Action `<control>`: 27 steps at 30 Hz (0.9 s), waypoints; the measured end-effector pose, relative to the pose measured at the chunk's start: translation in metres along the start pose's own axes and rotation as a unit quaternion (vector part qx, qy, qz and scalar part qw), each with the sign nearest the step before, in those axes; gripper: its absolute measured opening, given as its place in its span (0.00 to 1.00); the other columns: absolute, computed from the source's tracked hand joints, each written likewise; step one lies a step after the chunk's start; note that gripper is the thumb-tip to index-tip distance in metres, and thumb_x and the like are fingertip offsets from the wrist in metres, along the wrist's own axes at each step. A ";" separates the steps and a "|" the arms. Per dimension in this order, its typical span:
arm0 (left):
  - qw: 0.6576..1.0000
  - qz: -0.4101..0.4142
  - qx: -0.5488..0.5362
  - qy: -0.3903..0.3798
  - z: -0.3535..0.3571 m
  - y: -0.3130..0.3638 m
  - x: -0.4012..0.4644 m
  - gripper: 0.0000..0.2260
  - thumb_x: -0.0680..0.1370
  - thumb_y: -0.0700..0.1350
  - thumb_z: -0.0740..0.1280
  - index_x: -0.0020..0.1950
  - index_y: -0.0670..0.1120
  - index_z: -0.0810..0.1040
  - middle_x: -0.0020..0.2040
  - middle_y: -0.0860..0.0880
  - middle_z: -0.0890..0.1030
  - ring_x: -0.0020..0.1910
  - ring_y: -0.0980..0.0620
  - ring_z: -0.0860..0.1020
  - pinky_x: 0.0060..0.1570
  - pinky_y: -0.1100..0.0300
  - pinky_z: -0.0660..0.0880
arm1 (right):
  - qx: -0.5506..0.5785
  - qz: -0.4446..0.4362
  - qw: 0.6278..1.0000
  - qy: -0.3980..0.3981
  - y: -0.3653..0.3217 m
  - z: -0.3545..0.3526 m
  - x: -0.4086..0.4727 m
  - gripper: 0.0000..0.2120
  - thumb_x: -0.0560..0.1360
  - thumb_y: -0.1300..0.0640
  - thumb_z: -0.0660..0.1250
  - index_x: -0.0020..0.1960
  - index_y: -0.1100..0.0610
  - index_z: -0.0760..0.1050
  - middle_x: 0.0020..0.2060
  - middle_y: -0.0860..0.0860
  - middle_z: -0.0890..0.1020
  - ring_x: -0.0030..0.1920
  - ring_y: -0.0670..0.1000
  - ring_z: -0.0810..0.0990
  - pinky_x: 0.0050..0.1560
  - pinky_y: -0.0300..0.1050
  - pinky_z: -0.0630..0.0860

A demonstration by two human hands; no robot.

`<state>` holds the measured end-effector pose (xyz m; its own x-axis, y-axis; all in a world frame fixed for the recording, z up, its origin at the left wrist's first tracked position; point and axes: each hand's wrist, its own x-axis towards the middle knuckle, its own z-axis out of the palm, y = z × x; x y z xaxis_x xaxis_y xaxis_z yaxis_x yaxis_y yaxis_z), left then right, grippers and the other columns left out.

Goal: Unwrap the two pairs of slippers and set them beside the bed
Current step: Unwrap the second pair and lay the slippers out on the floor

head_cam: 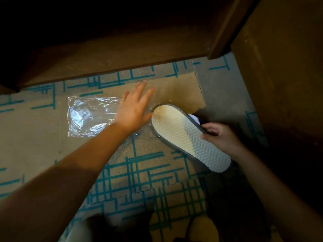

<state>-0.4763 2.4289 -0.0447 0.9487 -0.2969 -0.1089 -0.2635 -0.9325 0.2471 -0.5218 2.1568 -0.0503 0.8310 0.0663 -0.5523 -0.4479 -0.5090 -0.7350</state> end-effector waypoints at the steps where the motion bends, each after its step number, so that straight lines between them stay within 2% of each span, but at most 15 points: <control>1: 0.999 0.007 0.014 0.044 0.007 0.007 -0.012 0.29 0.73 0.50 0.64 0.73 0.46 0.60 0.74 0.39 0.63 0.73 0.40 0.61 0.69 0.39 0.60 | 0.005 0.004 1.000 0.009 0.002 0.001 0.001 0.18 0.73 0.67 0.67 0.63 0.64 0.73 0.54 0.53 0.77 0.57 0.49 0.73 0.56 0.42 0.67; 3: 0.998 -0.005 0.029 0.062 0.029 0.025 -0.044 0.27 0.74 0.53 0.59 0.72 0.48 0.61 0.72 0.39 0.66 0.71 0.40 0.64 0.67 0.38 0.65 | 0.025 0.011 0.999 0.028 0.006 0.002 0.003 0.18 0.73 0.68 0.67 0.62 0.66 0.73 0.54 0.55 0.77 0.56 0.50 0.74 0.54 0.41 0.68; 5: 0.998 -0.053 0.023 -0.006 0.050 0.033 -0.072 0.29 0.73 0.59 0.54 0.73 0.52 0.58 0.73 0.41 0.64 0.72 0.39 0.63 0.67 0.36 0.63 | 0.049 0.019 0.997 0.051 0.010 0.001 0.004 0.17 0.72 0.70 0.66 0.61 0.68 0.73 0.51 0.56 0.77 0.52 0.50 0.75 0.46 0.35 0.71; 7: 0.991 -0.105 -0.001 -0.086 0.067 0.027 -0.088 0.31 0.73 0.63 0.47 0.75 0.57 0.46 0.77 0.43 0.54 0.76 0.41 0.53 0.71 0.37 0.53 | 0.073 0.023 0.995 0.068 0.015 -0.003 0.003 0.17 0.72 0.70 0.66 0.60 0.69 0.73 0.50 0.58 0.77 0.45 0.49 0.76 0.40 0.29 0.70; 9: 0.985 -0.108 0.008 -0.133 0.078 0.016 -0.093 0.31 0.73 0.65 0.44 0.73 0.60 0.36 0.78 0.45 0.43 0.76 0.44 0.42 0.73 0.39 0.45 | 0.111 0.033 0.989 0.089 0.020 -0.009 0.001 0.17 0.72 0.70 0.66 0.61 0.67 0.72 0.51 0.59 0.78 0.44 0.51 0.76 0.40 0.31 0.73; 10: 0.985 -0.103 0.018 -0.141 0.080 0.012 -0.092 0.31 0.74 0.65 0.44 0.72 0.60 0.34 0.78 0.46 0.41 0.76 0.44 0.40 0.73 0.39 0.43 | 0.138 0.042 0.985 0.099 0.023 -0.012 0.000 0.17 0.73 0.69 0.65 0.61 0.66 0.73 0.51 0.59 0.79 0.44 0.52 0.77 0.41 0.34 0.74; 11: 0.985 -0.099 0.025 -0.140 0.079 0.010 -0.089 0.30 0.75 0.64 0.46 0.71 0.60 0.34 0.78 0.46 0.40 0.76 0.44 0.40 0.74 0.39 0.43 | 0.171 0.052 0.978 0.107 0.026 -0.016 -0.002 0.16 0.73 0.69 0.65 0.60 0.65 0.73 0.48 0.57 0.81 0.42 0.50 0.79 0.41 0.37 0.75; 14: 0.988 -0.083 0.038 -0.128 0.070 0.006 -0.063 0.29 0.77 0.62 0.49 0.73 0.60 0.38 0.78 0.46 0.45 0.77 0.43 0.45 0.73 0.39 0.48 | 0.245 0.077 0.960 0.112 0.035 -0.022 -0.005 0.10 0.73 0.68 0.64 0.51 0.57 0.76 0.33 0.45 0.86 0.33 0.42 0.82 0.37 0.38 0.78; 16: 0.989 -0.065 0.033 -0.125 0.062 0.002 -0.032 0.27 0.78 0.60 0.50 0.74 0.60 0.43 0.78 0.46 0.47 0.76 0.43 0.46 0.73 0.39 0.51 | 0.252 0.077 0.959 0.106 0.039 -0.022 -0.006 0.10 0.73 0.67 0.64 0.47 0.53 0.77 0.31 0.43 0.85 0.32 0.41 0.82 0.39 0.40 0.77; 18: 0.994 -0.063 0.012 -0.092 0.051 0.001 -0.001 0.27 0.79 0.55 0.54 0.75 0.58 0.45 0.78 0.45 0.45 0.76 0.42 0.45 0.73 0.41 0.50 | 0.257 0.069 0.960 0.093 0.040 -0.021 -0.009 0.11 0.73 0.68 0.65 0.46 0.53 0.77 0.31 0.44 0.85 0.33 0.41 0.83 0.38 0.38 0.78; 21: 0.993 -0.105 -0.037 0.024 0.030 0.007 0.028 0.29 0.77 0.48 0.58 0.75 0.53 0.48 0.78 0.44 0.47 0.76 0.42 0.47 0.73 0.42 0.51 | 0.282 0.059 0.954 0.076 0.037 -0.015 -0.013 0.12 0.73 0.70 0.63 0.44 0.54 0.77 0.29 0.44 0.85 0.31 0.40 0.82 0.34 0.32 0.78; 23: 0.965 -0.172 -0.163 0.112 0.022 0.015 0.024 0.26 0.76 0.44 0.60 0.73 0.47 0.58 0.75 0.40 0.58 0.74 0.42 0.57 0.72 0.47 0.57 | 0.292 0.061 0.952 0.067 0.034 -0.005 -0.015 0.12 0.73 0.70 0.63 0.44 0.54 0.77 0.29 0.45 0.85 0.31 0.41 0.82 0.33 0.33 0.78; 24: 0.931 -0.220 -0.257 0.138 0.020 0.021 0.015 0.22 0.76 0.43 0.60 0.71 0.44 0.64 0.71 0.40 0.66 0.70 0.44 0.65 0.69 0.52 0.63 | 0.300 0.063 0.950 0.064 0.033 0.001 -0.016 0.11 0.73 0.69 0.63 0.44 0.54 0.77 0.29 0.45 0.85 0.31 0.41 0.82 0.33 0.34 0.78; 26: 0.846 -0.313 -0.409 0.138 0.019 0.040 -0.017 0.15 0.78 0.43 0.60 0.64 0.43 0.71 0.54 0.45 0.79 0.51 0.52 0.76 0.53 0.67 0.70 | 0.327 0.062 0.941 0.054 0.029 0.017 -0.018 0.10 0.73 0.69 0.63 0.45 0.56 0.77 0.30 0.47 0.85 0.31 0.42 0.82 0.34 0.35 0.78; 27: 0.814 -0.341 -0.455 0.124 0.019 0.052 -0.036 0.13 0.78 0.43 0.60 0.61 0.43 0.73 0.47 0.50 0.79 0.44 0.56 0.76 0.45 0.71 0.70 | 0.337 0.058 0.938 0.050 0.025 0.025 -0.019 0.10 0.72 0.70 0.64 0.46 0.57 0.77 0.31 0.48 0.85 0.31 0.42 0.81 0.34 0.36 0.78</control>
<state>-0.5276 2.3874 -0.0458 0.8562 0.3807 -0.3493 0.4697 -0.2921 0.8331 -0.5571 2.1645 -0.0686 0.7760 -0.0536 -0.6285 -0.6157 0.1525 -0.7731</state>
